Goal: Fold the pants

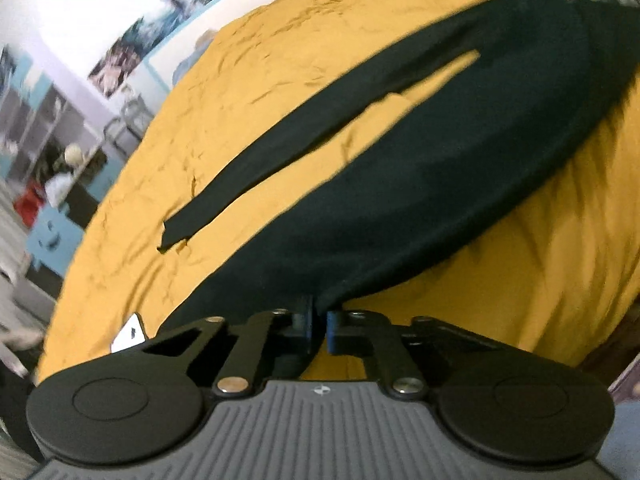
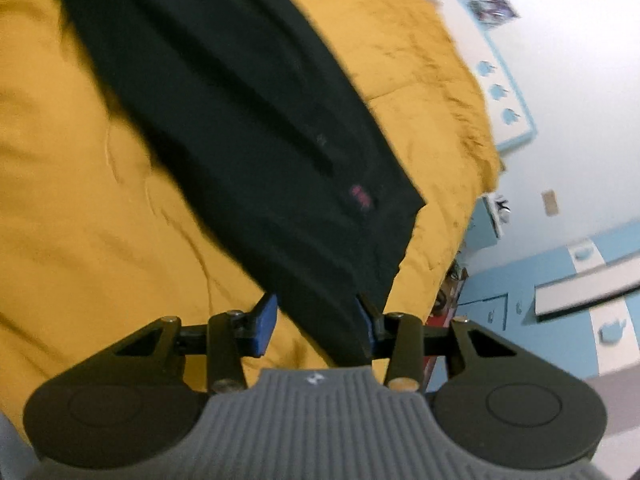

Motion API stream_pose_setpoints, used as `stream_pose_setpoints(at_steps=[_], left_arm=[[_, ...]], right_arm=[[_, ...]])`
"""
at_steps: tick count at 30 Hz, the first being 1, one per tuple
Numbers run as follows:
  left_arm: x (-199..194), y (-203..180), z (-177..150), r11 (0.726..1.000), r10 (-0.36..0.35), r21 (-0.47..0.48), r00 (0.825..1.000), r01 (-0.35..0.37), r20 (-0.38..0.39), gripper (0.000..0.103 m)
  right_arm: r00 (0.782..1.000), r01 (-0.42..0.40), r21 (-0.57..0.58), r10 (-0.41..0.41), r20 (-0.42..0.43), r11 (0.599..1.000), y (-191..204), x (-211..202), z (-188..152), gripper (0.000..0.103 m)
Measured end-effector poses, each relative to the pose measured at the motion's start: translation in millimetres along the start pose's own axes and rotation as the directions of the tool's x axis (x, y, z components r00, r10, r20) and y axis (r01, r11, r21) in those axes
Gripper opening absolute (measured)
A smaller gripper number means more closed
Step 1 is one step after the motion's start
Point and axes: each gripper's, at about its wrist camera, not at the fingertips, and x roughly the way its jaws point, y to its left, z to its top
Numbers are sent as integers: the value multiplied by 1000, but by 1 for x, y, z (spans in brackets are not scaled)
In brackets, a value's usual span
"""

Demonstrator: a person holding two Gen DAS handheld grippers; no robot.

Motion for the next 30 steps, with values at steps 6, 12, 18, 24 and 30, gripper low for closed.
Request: stream_pose_setpoints(at_steps=[6,12,18,24,30], left_arm=[[-19,27,30,987,42,-157,996,-30,76,3],[-18,57,53,965,39,-262,994,-12,97,2],[-5,93,94,951,62,-307,990,-21,123,2],[37,128,146,951,69,-306,993,-37,94,2],[122,153,174,947,-32,-322,999,20,-32,2]], right_arm=[[1000,-16,-210,16,-1,978,9,16,-10,29],[999,35,-200,-30,30,979,16,21,-17,0],[985,141,74,-147,86,987,-37,0,1,0],[966,219,199,-241,94,955,-105,18,54,0],[973,198,262,-221,61,944,-155,86,114,0]])
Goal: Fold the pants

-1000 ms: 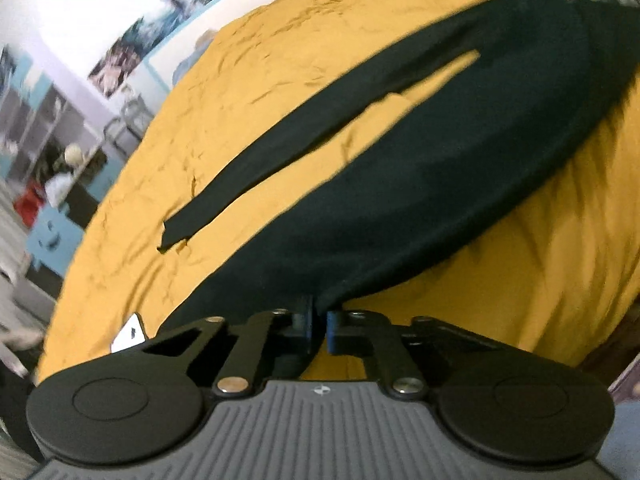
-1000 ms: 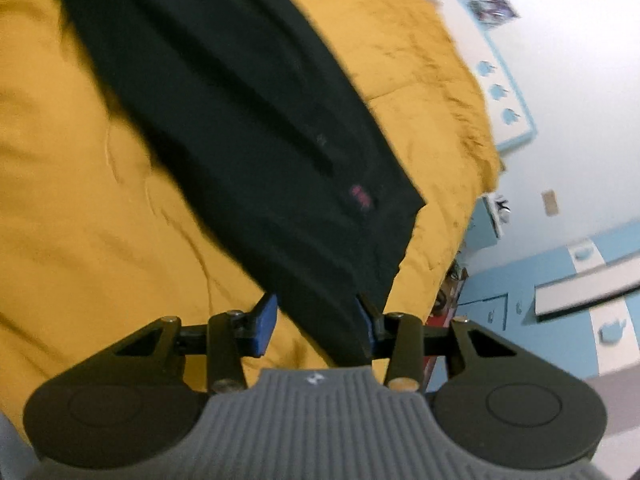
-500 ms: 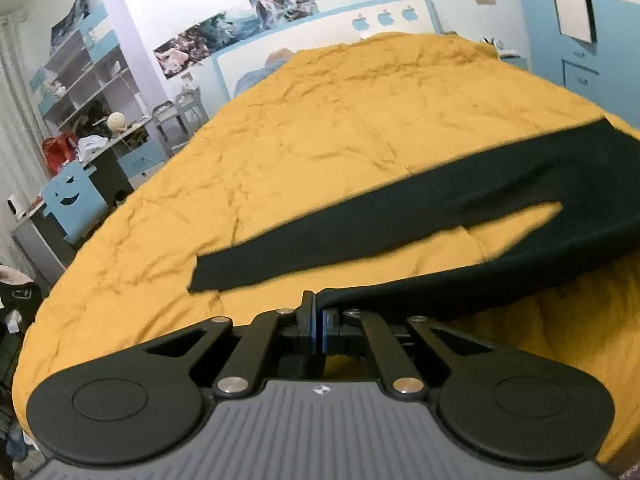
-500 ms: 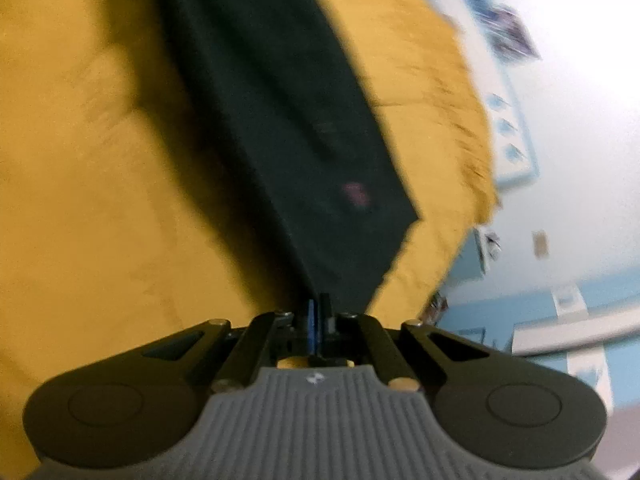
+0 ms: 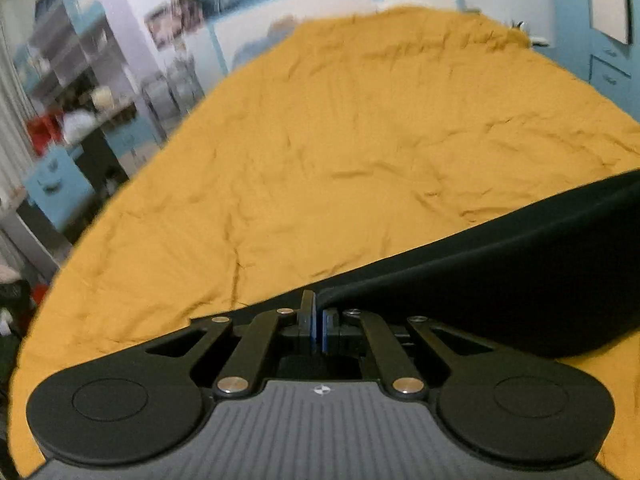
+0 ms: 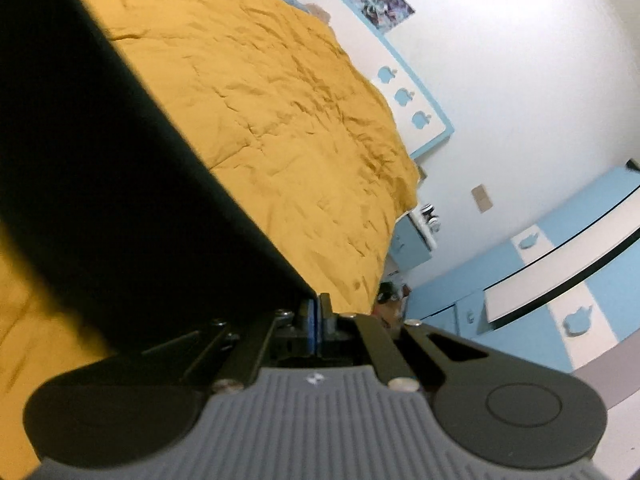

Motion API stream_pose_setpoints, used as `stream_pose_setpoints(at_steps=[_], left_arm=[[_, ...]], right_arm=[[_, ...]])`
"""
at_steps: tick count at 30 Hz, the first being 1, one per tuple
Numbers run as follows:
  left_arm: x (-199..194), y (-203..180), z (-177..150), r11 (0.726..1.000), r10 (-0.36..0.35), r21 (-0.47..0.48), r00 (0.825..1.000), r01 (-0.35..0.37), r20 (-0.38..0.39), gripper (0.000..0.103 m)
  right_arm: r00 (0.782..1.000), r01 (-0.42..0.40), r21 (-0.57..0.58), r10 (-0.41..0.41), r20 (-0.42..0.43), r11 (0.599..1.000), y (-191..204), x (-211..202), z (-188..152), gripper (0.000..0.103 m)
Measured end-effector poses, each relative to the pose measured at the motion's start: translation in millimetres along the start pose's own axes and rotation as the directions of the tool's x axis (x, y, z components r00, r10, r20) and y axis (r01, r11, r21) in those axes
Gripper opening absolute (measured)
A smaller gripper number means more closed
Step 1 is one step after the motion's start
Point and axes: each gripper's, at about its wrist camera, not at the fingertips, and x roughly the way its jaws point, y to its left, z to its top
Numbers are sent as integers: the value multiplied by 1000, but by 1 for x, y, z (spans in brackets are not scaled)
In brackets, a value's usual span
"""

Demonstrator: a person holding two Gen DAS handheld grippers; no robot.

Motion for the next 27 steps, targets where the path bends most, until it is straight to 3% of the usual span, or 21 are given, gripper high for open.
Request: stream_pose_setpoints(at_steps=[4,8,15,16,19,20,21,22,23,27], left_arm=[[56,10,12,999,-35,-42,994,31,-108,2],[110,3,16,999,-42,-8,976,41,-213,2],[163,-3,14,998,-61,12,952,68,-300,3],[168,-4,12,997,-61,15,951,69,-304,4],[174,-6,11,999,-24,32,956,35,-291,27],[172,-6,10,999,-19,31,962,29,-272,39],[167,-3,8,999,-19,25,969,26,-246,46],[158,2,7,1000,-27,7,976,29,-218,55],[149,8,9,999,-43,-17,980,40,-196,56],[88,43,0,985,-112,-142,986,95,-122,58]], right_arm=[[999,-26,15,26,-19,1000,0,64,32,0],[993,-92,34,94,-70,995,11,124,49,0],[971,-177,49,182,-156,983,43,199,50,0],[969,-180,62,188,-162,982,46,204,51,0],[964,-188,91,202,-176,978,52,218,51,0],[964,-184,102,200,-177,978,54,218,52,10],[963,-185,120,204,-177,975,53,215,52,27],[963,-187,138,209,-168,973,53,208,51,35],[967,-183,157,207,-150,970,51,203,51,45],[976,-169,238,196,-94,956,46,161,55,46]])
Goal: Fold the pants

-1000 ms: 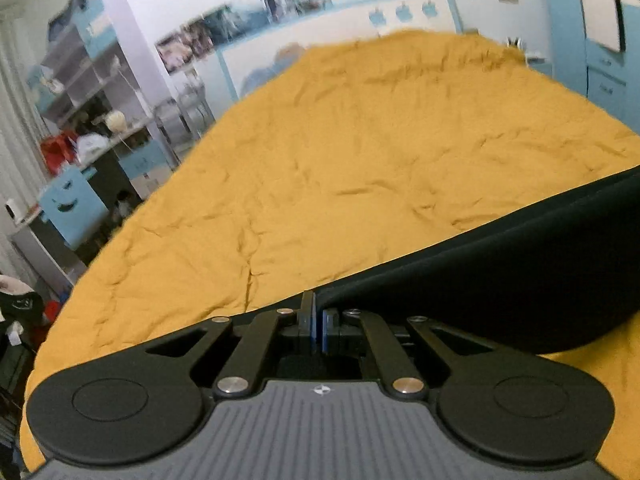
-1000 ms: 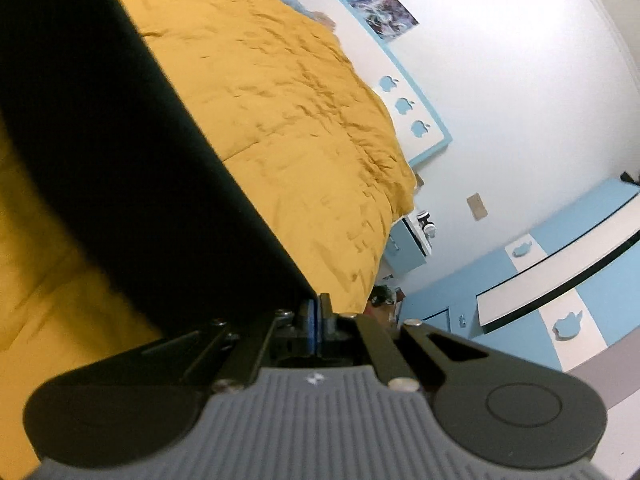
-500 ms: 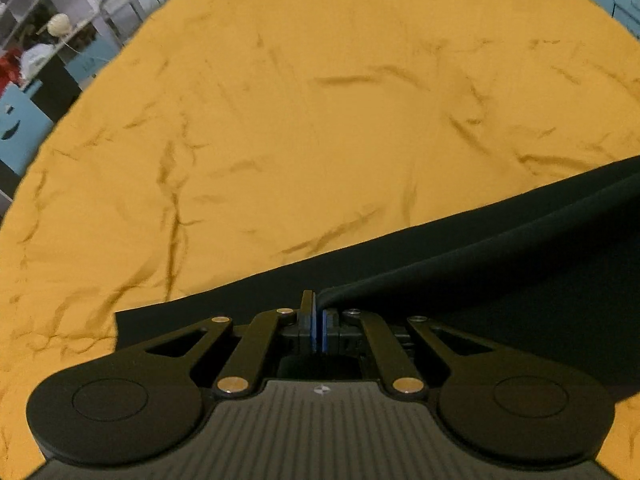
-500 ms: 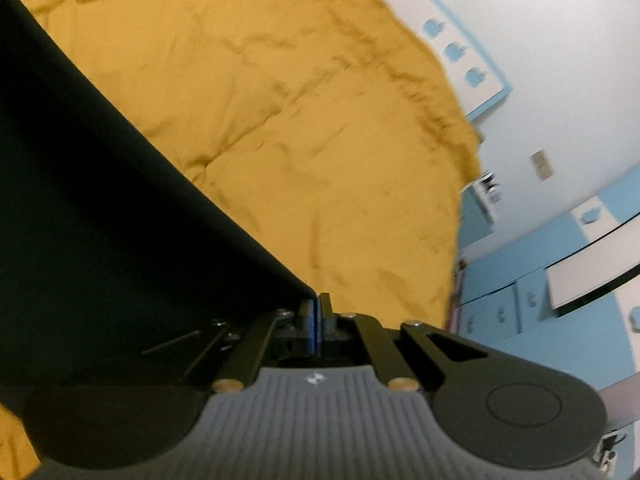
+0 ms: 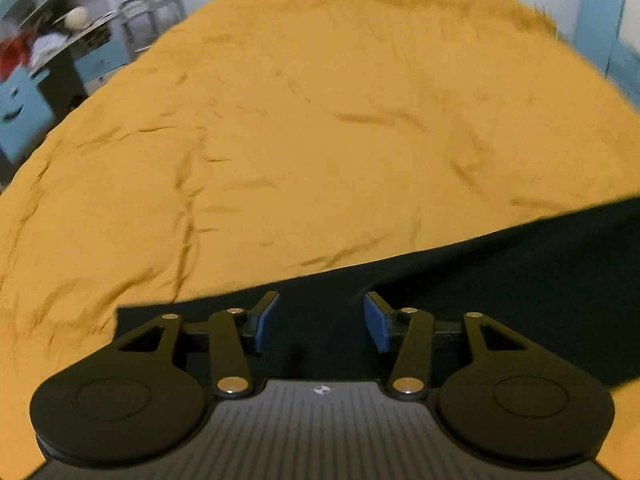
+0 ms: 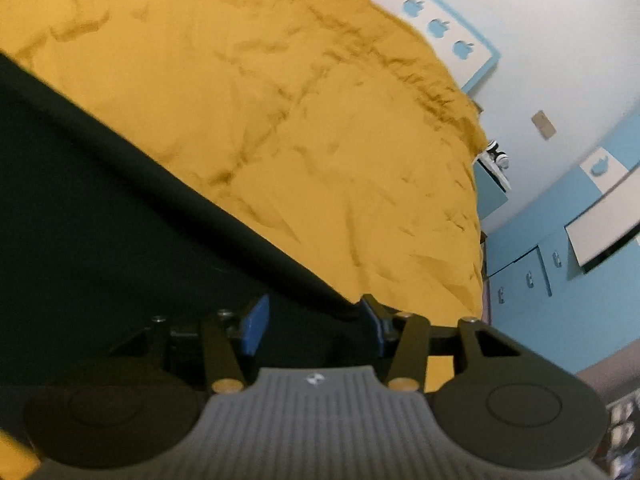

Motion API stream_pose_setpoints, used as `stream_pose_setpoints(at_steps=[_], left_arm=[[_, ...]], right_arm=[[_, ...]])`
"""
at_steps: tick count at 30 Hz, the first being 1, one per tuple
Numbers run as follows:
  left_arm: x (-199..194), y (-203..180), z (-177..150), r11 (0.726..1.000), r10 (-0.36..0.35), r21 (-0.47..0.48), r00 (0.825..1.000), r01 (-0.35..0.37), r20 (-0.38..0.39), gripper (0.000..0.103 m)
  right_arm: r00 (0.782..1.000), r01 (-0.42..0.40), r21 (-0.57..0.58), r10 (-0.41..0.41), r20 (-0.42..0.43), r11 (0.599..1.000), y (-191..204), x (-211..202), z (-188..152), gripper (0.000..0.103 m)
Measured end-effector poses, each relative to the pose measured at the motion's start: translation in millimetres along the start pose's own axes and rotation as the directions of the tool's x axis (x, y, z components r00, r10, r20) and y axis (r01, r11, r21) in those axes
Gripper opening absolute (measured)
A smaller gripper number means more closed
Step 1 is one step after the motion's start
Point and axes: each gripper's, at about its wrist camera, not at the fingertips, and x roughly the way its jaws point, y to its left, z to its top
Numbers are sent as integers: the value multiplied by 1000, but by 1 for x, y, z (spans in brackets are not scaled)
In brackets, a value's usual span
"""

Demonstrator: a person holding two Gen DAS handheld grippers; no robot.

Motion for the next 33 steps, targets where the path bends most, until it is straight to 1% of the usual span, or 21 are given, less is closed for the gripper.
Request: stream_pose_setpoints(at_steps=[2,4,6,7,9,11,14,18,19,20,21,22,23,24,26,29,33], left_arm=[[-30,15,-15,998,-35,-59,999,36,27,62],[-51,28,-33,991,-67,-115,998,69,22,62],[-69,34,-55,988,-79,-129,996,83,32,62],[-77,32,-67,991,-82,-102,996,86,39,62],[-87,19,-86,997,-77,-7,996,78,45,62],[-91,0,-105,995,-52,90,998,48,48,62],[-87,-28,-126,977,-11,211,998,-2,61,62],[-69,-46,-145,944,80,320,997,-83,22,62],[-64,-47,-148,935,99,340,995,-96,10,54],[-64,-48,-151,931,92,354,996,-89,7,42],[-64,-47,-151,931,65,359,998,-61,1,35],[-65,-47,-150,935,46,354,999,-42,-3,20],[-66,-46,-148,938,38,346,999,-35,-4,8],[-67,-43,-146,940,39,340,999,-38,5,3],[-71,-35,-139,949,20,313,999,-28,29,1],[-82,-20,-122,973,-18,230,998,3,63,1],[-99,20,-83,995,-44,96,994,35,97,1]], right_arm=[[999,-35,77,33,26,996,4,-26,-2,47],[995,-92,178,84,48,980,11,-52,-9,47],[990,-140,261,127,66,955,24,-75,-17,47],[988,-153,282,138,73,947,33,-82,-20,47],[985,-172,309,154,82,935,53,-98,-26,46],[985,-168,300,146,92,939,76,-111,-31,46],[986,-162,292,141,93,943,102,-122,-36,45],[986,-164,312,149,71,936,125,-128,-41,45],[987,-161,315,147,68,935,129,-130,-42,45],[986,-167,321,152,70,932,131,-133,-43,45],[985,-172,325,157,73,930,132,-135,-44,45],[985,-172,328,156,74,929,133,-137,-45,45],[986,-168,328,152,74,930,132,-139,-45,45],[987,-162,329,147,72,930,133,-139,-44,45],[987,-162,336,145,75,928,131,-142,-44,45],[984,-175,345,155,87,922,131,-144,-40,44],[985,-167,328,144,94,930,129,-148,-35,42]])
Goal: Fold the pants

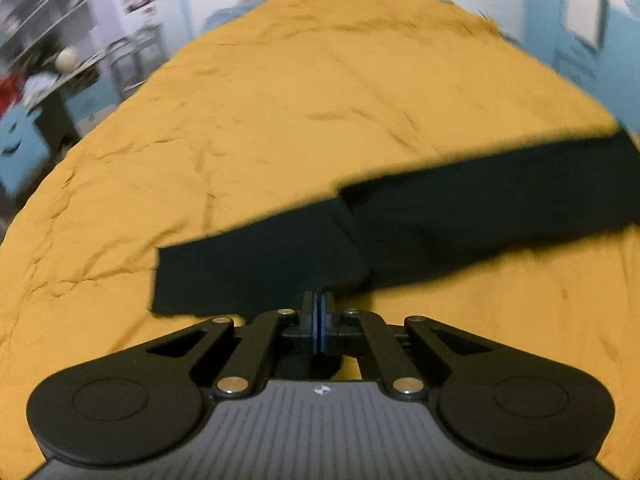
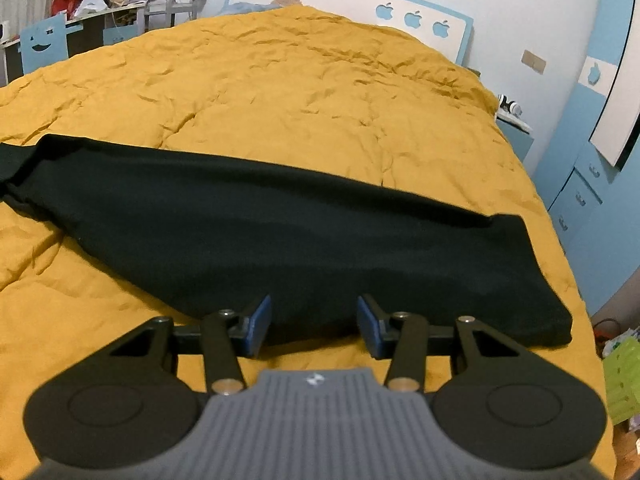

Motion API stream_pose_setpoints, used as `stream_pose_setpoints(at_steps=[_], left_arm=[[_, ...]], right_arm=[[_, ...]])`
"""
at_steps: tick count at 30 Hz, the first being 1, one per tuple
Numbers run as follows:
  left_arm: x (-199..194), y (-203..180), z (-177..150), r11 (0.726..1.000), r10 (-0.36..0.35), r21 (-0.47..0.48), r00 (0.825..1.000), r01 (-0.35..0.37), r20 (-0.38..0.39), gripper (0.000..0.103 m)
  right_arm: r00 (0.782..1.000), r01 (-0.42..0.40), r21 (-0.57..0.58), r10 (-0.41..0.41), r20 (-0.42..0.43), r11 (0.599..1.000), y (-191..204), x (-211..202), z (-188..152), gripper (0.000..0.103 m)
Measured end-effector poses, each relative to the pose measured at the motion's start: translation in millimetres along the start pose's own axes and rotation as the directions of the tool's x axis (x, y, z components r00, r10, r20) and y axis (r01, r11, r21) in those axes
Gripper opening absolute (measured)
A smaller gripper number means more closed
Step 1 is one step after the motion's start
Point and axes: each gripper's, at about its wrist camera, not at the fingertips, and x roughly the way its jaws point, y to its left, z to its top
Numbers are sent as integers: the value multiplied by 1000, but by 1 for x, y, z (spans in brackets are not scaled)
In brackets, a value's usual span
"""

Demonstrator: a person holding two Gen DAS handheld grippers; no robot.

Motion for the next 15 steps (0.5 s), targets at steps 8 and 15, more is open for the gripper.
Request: stream_pose_setpoints(at_steps=[8,15], left_arm=[[34,113,59,973,68,-219,997,-76,-44,1],[110,170,62,943,81,-311,989,-118,-127,1]], right_arm=[[999,34,25,-33,-15,999,-7,4,7,36],[996,72,32,-70,-47,997,-15,15,12,30]])
